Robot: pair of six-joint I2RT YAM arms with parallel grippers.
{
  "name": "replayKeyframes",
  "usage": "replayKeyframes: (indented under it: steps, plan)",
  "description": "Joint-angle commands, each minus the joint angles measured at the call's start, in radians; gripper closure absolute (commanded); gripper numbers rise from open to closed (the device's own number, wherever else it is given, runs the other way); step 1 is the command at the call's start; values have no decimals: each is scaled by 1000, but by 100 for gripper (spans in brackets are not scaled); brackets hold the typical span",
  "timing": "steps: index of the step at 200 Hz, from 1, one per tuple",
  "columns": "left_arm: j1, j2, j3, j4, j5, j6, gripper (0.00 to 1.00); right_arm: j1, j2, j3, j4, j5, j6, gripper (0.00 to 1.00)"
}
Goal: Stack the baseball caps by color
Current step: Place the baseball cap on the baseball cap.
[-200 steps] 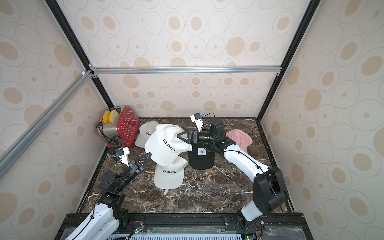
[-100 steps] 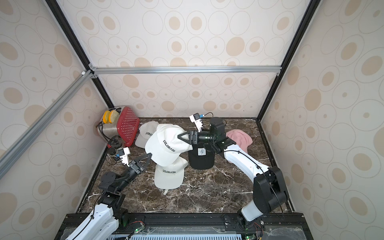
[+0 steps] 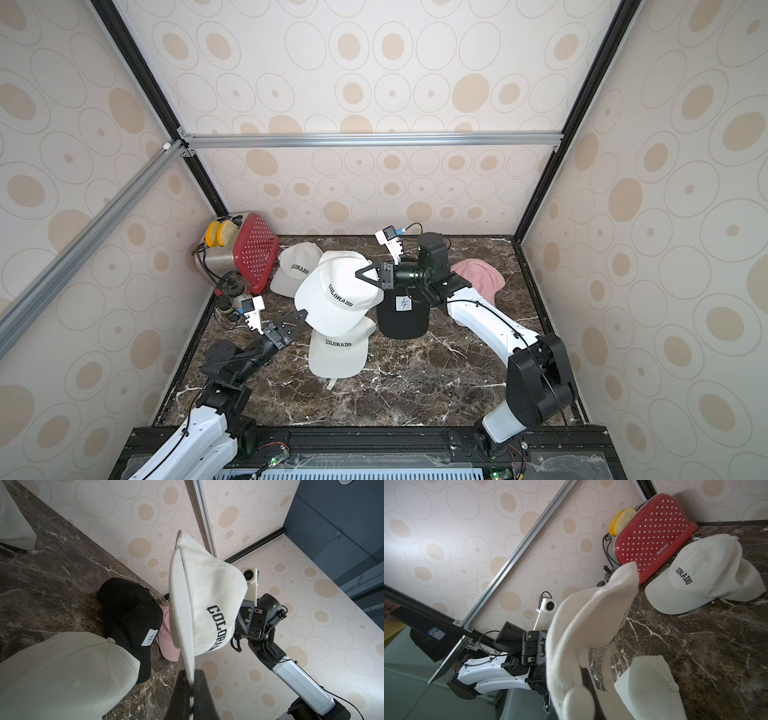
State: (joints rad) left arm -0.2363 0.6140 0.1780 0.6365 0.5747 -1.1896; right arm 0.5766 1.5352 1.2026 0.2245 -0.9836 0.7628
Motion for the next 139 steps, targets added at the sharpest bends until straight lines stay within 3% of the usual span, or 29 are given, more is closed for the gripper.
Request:
replayKeyframes:
  steps: [1,90,139]
  plan:
    - [2,-22,14,-85,18,75,100,0,11,47,41,-21,3,100]
    - [-10,27,79,-356,24,205,100,1,81,144,-18,-42,-7,100]
    - [-41,29,92,-515,-52,282,100,0,115,205,-111,-45,-57,100]
